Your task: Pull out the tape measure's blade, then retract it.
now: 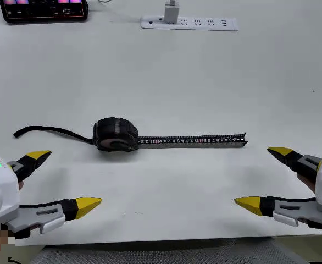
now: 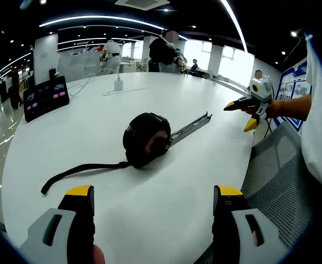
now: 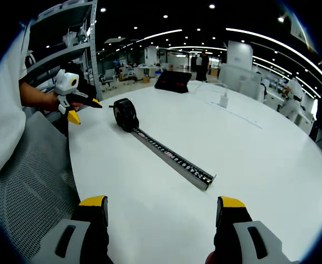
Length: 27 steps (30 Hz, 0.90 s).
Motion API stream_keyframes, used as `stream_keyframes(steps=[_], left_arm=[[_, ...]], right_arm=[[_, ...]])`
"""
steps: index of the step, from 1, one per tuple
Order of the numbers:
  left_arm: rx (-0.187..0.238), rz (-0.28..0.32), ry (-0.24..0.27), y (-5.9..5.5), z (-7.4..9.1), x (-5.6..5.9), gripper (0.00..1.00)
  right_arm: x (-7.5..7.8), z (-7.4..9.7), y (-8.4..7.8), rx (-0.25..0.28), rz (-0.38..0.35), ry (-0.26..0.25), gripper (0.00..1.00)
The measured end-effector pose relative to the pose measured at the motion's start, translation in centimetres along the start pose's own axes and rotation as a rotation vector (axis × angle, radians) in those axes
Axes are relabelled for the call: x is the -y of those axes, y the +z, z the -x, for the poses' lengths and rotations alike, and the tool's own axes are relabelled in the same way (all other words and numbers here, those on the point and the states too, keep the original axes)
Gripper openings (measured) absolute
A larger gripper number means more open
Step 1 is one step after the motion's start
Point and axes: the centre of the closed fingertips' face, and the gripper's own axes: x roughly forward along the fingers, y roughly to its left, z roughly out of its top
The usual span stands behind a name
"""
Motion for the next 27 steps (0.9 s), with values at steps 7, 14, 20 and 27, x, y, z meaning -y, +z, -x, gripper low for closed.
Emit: stream_keyframes(steps=[7,14,20,27], left_arm=[[0.006,0.042,0.001,0.6,-1.0,0.1,0.88],[0.011,0.061,0.009,1.3,-2.2,0.2,0.88],[0.023,0.094,0.009,2.0,-3.0,0.2,0.87],[0.026,0.114,0.012,2.5,-4.0,0.2,0.86]], right_arm=[[-0.1,0.0,0.0,0.000,-0.004,0.002,0.78],[-0.1,0.0,0.0,0.001,-0.006,0.002,0.78],[0.0,0.1,0.0,0.000,-0.004,-0.001,0.78],[0.2,0.3,-0.2,0.001,-0.011,-0.006,0.78]])
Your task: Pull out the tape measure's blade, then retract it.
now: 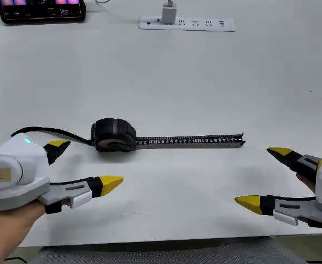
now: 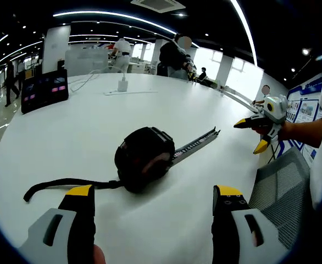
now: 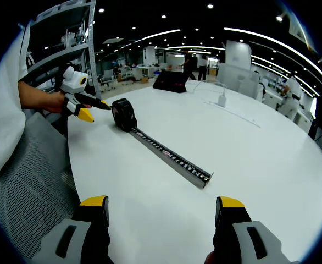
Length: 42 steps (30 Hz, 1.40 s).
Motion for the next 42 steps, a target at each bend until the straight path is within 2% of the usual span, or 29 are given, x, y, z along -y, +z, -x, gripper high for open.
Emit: stream_keyframes(steps=[11,23,29,33,40,42], left_arm=[[0.017,0.024,-0.009,1.1,-1.7,0.9,0.85],[0.032,0.040,-0.023,1.7,-2.9,2.0,0.84],[0.048,0.076,0.007,1.9,-3.0,2.0,0.86],[0.044,0.070,0.025,1.9,-3.2,2.1,0.88],[0.049,0.096,0.088,2.0,-3.7,1.7,0.85],[0.060,0.122,0.101,2.2,-3.8,1.7,0.86]], right_arm=[[0.1,-0.1,-0.1,0.001,-0.005,-0.002,0.77],[0.4,-0.1,-0.1,0.005,-0.005,-0.003,0.77],[0.4,-0.1,-0.2,0.004,-0.004,-0.003,0.77],[0.5,-0.1,-0.1,0.005,-0.006,-0.005,0.77],[0.8,-0.4,-0.3,-0.005,0.006,0.004,0.76],[1.0,-0.4,-0.3,-0.007,0.012,0.007,0.75]])
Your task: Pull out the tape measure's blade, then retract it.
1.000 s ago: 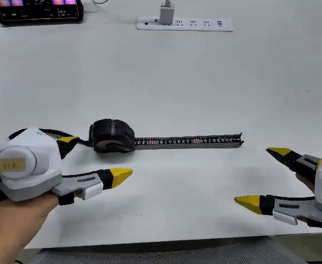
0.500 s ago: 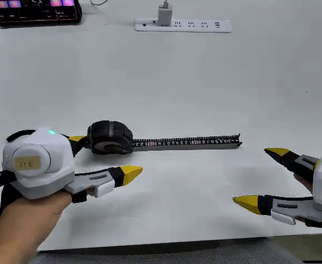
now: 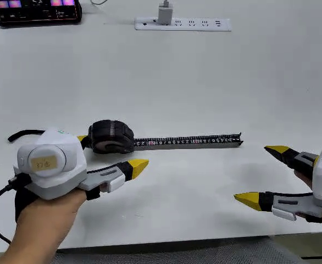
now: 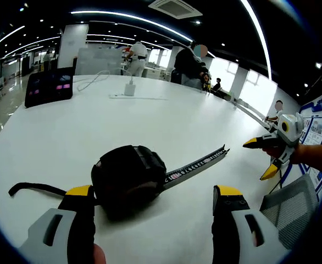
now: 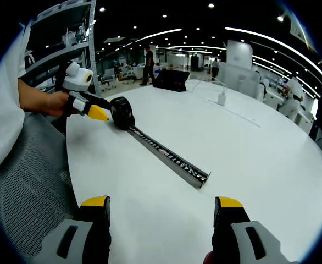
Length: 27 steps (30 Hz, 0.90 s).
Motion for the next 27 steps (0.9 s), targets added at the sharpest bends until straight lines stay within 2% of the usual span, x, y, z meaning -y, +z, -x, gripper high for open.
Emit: stream_keyframes(steps=[5,8,9,19,27], left_arm=[[0.013,0.031,0.058,0.2,-0.4,-0.5,0.82],[0.008,0.030,0.082,0.2,-0.8,-0.4,0.83],[0.005,0.031,0.106,0.2,-0.8,-0.6,0.83],[0.003,0.063,0.202,0.3,-1.5,-1.7,0.77],[0.016,0.108,0.240,0.5,-1.6,-2.2,0.71]], right_arm=[[0.7,-0.3,-0.1,-0.016,0.017,0.013,0.73],[1.3,-0.4,-0.1,-0.023,0.034,0.018,0.70],[1.5,-0.5,-0.1,-0.026,0.040,0.020,0.70],[3.0,-1.3,0.1,-0.056,0.095,0.046,0.67],[3.9,-1.8,0.5,-0.068,0.130,0.076,0.58]])
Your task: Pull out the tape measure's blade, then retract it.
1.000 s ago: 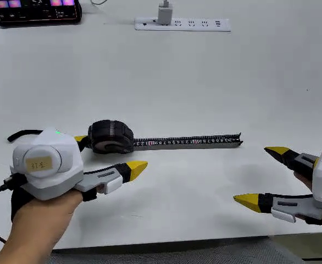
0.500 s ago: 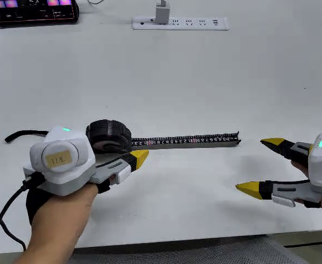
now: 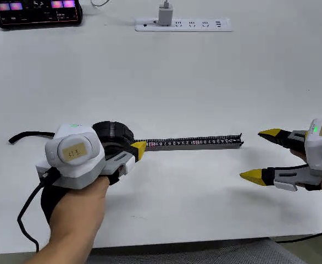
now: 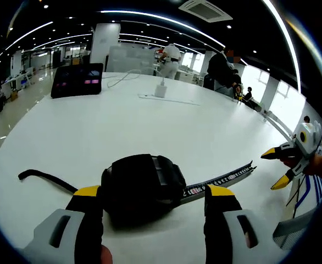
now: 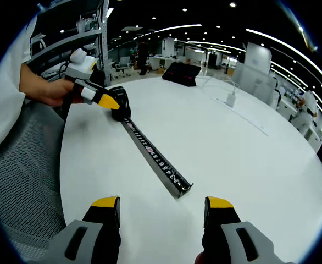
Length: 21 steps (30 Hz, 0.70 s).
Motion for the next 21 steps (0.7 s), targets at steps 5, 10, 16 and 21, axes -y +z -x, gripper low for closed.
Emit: stream_keyframes(steps=[5,10,16,21], left_arm=[[-0.004,-0.002,0.025,0.0,-0.1,-0.3,0.68],[-0.001,0.006,0.041,0.0,-0.2,-0.5,0.65],[0.000,0.018,0.050,0.0,-0.3,-0.9,0.62],[0.002,0.039,0.050,0.0,-0.5,-0.9,0.62]], right_arm=[[0.6,-0.3,0.1,-0.010,0.035,0.016,0.53],[0.9,-0.7,0.2,-0.020,0.068,0.035,0.48],[1.2,-1.3,0.5,-0.029,0.101,0.057,0.43],[1.5,-1.7,0.5,-0.040,0.120,0.070,0.41]])
